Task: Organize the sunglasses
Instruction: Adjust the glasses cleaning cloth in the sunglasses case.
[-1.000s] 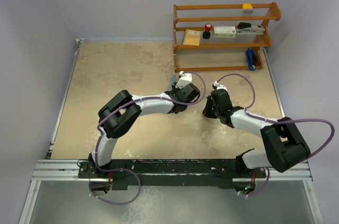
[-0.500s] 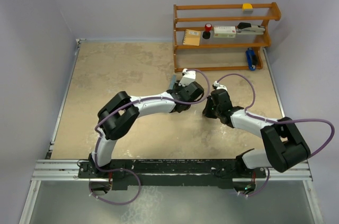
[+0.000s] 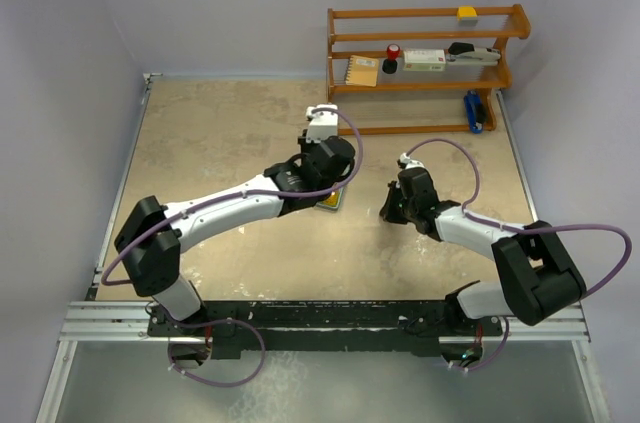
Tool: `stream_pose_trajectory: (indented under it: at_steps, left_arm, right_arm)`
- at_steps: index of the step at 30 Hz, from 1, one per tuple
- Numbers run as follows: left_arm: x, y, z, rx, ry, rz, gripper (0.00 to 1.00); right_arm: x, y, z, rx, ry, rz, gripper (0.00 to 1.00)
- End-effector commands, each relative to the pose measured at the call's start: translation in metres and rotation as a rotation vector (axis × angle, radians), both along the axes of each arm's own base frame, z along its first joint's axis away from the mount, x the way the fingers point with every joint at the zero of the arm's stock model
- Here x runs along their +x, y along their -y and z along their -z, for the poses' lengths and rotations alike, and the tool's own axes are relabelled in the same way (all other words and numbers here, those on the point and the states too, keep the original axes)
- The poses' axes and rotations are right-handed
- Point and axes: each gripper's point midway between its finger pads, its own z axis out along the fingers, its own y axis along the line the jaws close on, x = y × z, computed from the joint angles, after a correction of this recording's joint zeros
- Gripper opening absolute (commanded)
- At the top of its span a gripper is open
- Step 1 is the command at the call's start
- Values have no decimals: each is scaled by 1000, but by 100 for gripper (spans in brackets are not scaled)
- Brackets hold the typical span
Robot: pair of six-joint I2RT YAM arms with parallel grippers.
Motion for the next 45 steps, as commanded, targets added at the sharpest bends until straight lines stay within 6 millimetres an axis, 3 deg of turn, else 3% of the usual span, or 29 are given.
stream_pose_trajectory:
  at_steps: [1, 9, 20, 26, 31, 36, 45]
  left_arm:
    - [9, -27, 16, -16, -7, -48, 20]
    - [13, -50, 67, -28, -60, -80, 8]
    - [12, -41, 112, -56, -108, -22, 5]
    - [11, -42, 119, -56, -121, -21, 5]
    - [9, -41, 121, -61, -128, -12, 5]
    - [8, -41, 123, -70, -131, -11, 5]
    - [8, -41, 120, -74, -128, -10, 5]
  right_arm:
    - [23, -13, -23, 32, 76, -28, 1]
    - [42, -42, -47, 119, 111, -110, 0]
    - [51, -99, -65, 247, 118, -271, 0]
    - [48, -127, -78, 274, 151, -348, 0]
    - [49, -139, -88, 296, 164, -372, 0]
    - [46, -150, -81, 304, 143, -393, 0]
    - [45, -154, -61, 297, 103, -395, 0]
